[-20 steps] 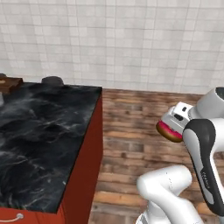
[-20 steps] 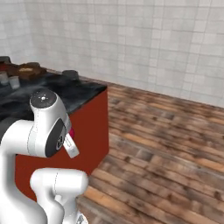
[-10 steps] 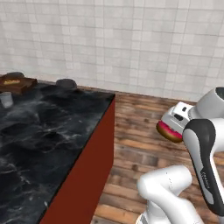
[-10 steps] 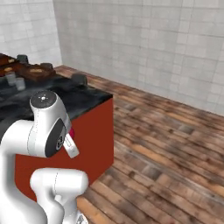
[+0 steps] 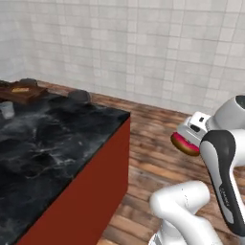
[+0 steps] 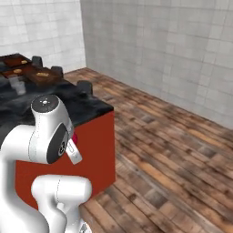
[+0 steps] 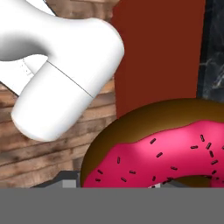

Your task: Take the cake and donut from the fridge and place them on the empty tray on the dining counter.

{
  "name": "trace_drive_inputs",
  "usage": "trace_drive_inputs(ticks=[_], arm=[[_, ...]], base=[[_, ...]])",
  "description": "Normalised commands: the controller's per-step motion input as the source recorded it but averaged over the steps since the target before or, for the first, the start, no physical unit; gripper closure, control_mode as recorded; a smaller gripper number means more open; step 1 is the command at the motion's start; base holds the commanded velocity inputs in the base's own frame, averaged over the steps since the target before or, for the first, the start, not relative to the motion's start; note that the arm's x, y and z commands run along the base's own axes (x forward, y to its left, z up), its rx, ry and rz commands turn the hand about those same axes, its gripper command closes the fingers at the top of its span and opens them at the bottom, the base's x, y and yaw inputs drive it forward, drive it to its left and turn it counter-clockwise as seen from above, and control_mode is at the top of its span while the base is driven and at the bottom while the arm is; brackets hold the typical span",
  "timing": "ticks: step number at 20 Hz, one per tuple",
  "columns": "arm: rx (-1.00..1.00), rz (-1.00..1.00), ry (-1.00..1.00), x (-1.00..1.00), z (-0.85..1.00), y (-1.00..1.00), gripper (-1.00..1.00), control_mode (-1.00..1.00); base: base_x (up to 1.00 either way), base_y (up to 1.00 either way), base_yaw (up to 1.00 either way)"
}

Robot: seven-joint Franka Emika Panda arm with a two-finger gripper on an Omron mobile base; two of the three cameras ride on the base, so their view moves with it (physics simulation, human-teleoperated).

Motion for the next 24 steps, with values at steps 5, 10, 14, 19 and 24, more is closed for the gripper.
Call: trace_drive_inputs(ticks=[5, 10, 14, 19, 24], arm=[[0.00, 0.00, 0.00, 0.00, 0.00, 0.00, 1.00, 1.00], [0.00, 0.00, 0.00, 0.00, 0.00, 0.00, 1.00, 1.00], [0.00, 0.00, 0.00, 0.00, 0.00, 0.00, 1.00, 1.00], [0.00, 0.00, 0.00, 0.00, 0.00, 0.00, 1.00, 1.00], [0.00, 0.00, 0.00, 0.00, 0.00, 0.00, 1.00, 1.00]], base=[[0.39, -0.78, 0.32], [0.41, -0.76, 0.33], [0.40, -0.76, 0.34], [0.36, -0.83, 0.37], [0.36, -0.86, 0.40]])
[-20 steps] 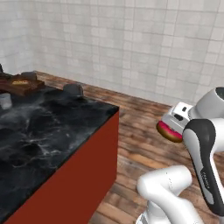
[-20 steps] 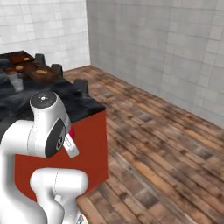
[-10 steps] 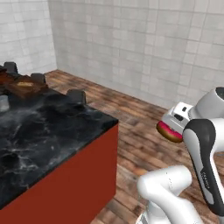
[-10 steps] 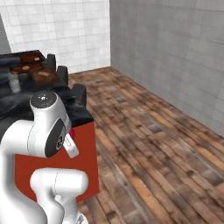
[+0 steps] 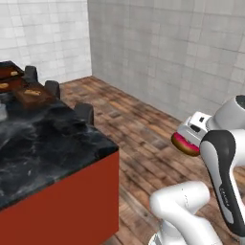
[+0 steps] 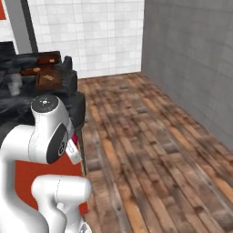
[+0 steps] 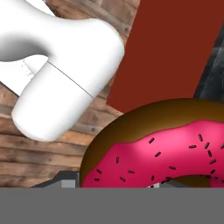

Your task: Take the cake and donut from the fridge and place them on the empty tray on the dining counter.

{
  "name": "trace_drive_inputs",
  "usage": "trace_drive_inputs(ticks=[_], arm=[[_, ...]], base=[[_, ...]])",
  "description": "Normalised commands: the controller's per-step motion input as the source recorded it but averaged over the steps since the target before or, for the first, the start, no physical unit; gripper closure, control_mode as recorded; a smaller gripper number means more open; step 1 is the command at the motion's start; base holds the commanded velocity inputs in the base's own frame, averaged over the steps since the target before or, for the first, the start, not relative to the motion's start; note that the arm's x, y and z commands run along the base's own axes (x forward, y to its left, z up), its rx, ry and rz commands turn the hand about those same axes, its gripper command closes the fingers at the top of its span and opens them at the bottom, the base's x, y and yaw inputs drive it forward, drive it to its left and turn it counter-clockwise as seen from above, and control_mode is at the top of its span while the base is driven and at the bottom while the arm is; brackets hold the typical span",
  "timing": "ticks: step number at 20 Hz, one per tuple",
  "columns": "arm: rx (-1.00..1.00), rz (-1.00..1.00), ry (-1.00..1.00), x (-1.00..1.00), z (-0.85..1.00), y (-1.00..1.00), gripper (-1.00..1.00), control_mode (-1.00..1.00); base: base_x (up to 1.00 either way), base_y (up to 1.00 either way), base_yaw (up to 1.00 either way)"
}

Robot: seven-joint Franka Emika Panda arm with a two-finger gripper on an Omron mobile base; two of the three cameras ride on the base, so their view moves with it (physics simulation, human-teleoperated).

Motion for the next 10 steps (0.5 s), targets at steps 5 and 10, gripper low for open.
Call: trace_drive_inputs(ticks=[5, 10], arm=[[0.00, 0.00, 0.00, 0.00, 0.00, 0.00, 1.00, 1.00], [0.00, 0.00, 0.00, 0.00, 0.00, 0.00, 1.00, 1.00]], base=[[0.40, -0.78, 0.40], [0.42, -0.76, 0.42]])
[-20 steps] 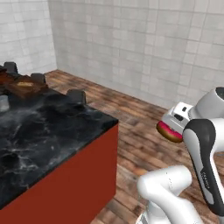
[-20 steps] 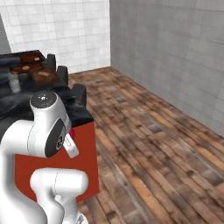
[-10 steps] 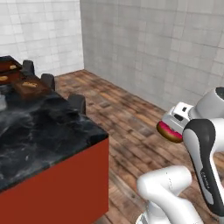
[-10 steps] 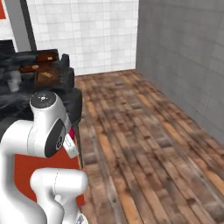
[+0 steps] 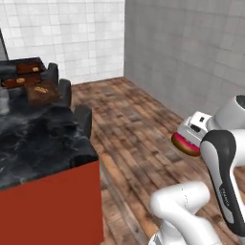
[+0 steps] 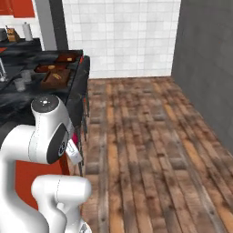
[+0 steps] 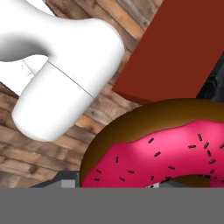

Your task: Take the cake and donut from the fridge and place them on the empty tray on the dining counter.

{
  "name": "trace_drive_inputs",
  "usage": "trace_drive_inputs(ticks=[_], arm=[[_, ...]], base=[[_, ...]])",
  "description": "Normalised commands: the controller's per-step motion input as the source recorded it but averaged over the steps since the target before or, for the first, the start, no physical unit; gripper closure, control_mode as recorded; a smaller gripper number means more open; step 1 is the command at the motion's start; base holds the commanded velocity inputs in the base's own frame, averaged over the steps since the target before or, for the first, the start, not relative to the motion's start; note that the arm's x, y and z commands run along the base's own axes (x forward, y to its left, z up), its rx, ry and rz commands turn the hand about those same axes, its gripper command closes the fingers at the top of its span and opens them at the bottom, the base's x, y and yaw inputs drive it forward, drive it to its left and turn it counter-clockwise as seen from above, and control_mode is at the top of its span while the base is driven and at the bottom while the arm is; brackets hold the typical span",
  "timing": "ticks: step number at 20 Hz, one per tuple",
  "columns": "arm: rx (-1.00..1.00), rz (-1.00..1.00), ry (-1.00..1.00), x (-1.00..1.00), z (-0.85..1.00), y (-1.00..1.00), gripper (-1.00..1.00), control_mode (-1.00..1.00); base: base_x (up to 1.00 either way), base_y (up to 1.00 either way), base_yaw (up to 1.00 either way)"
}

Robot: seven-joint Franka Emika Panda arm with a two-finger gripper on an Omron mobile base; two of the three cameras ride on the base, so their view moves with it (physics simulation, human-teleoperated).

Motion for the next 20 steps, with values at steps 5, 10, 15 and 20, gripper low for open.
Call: trace_drive_inputs(ticks=[5, 10, 15, 20], arm=[[0.00, 0.00, 0.00, 0.00, 0.00, 0.00, 1.00, 1.00], [0.00, 0.00, 0.00, 0.00, 0.00, 0.00, 1.00, 1.00], [0.00, 0.00, 0.00, 0.00, 0.00, 0.00, 1.00, 1.00], [0.00, 0.00, 0.00, 0.00, 0.00, 0.00, 1.00, 1.00]], base=[[0.45, -0.71, 0.41], [0.51, -0.68, 0.40], [0.53, -0.66, 0.39], [0.53, -0.66, 0.40]])
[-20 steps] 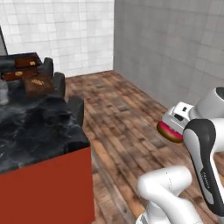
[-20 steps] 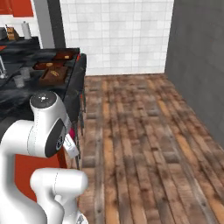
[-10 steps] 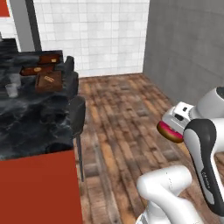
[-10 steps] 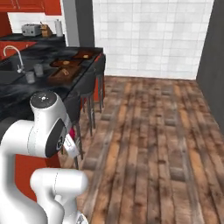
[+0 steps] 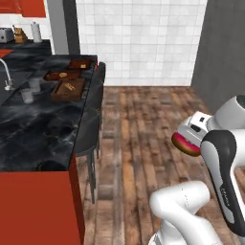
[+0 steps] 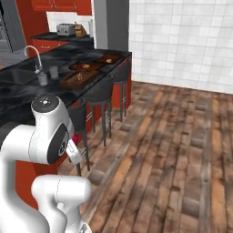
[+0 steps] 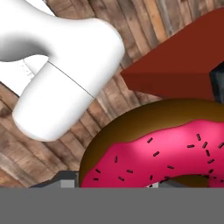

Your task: Take the cake and donut from the fridge and place them on the empty tray on the dining counter.

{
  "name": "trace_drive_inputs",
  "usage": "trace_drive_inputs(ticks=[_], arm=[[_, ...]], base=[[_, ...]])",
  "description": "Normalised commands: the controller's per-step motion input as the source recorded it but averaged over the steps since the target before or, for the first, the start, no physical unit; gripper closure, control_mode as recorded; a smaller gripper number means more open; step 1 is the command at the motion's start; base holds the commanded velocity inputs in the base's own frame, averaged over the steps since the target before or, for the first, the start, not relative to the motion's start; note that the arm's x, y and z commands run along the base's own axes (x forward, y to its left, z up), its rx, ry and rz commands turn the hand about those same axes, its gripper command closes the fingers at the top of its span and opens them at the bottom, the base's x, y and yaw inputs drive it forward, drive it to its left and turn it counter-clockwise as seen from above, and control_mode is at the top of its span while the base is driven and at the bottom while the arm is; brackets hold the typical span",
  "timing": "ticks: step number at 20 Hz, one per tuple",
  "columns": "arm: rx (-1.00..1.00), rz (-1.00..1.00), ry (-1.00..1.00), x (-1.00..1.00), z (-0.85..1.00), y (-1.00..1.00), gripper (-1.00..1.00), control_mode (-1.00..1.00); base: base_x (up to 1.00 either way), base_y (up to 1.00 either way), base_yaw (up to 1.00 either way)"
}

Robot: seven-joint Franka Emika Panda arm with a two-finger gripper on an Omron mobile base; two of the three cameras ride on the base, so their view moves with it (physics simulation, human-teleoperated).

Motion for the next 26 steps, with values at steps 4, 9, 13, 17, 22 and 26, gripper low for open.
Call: trace_drive_inputs(ticks=[4, 9, 13, 17, 22, 26], arm=[[0.00, 0.00, 0.00, 0.00, 0.00, 0.00, 1.00, 1.00], [0.00, 0.00, 0.00, 0.00, 0.00, 0.00, 1.00, 1.00], [0.00, 0.00, 0.00, 0.00, 0.00, 0.00, 1.00, 1.00], [0.00, 0.00, 0.00, 0.00, 0.00, 0.00, 1.00, 1.00], [0.00, 0.00, 0.00, 0.00, 0.00, 0.00, 1.00, 1.00], [0.00, 0.00, 0.00, 0.00, 0.00, 0.00, 1.00, 1.00]], base=[[0.49, -0.69, 0.40], [0.54, -0.65, 0.41], [0.56, -0.66, 0.41], [0.51, -0.71, 0.41], [0.48, -0.77, 0.39], [0.42, -0.83, 0.36]])
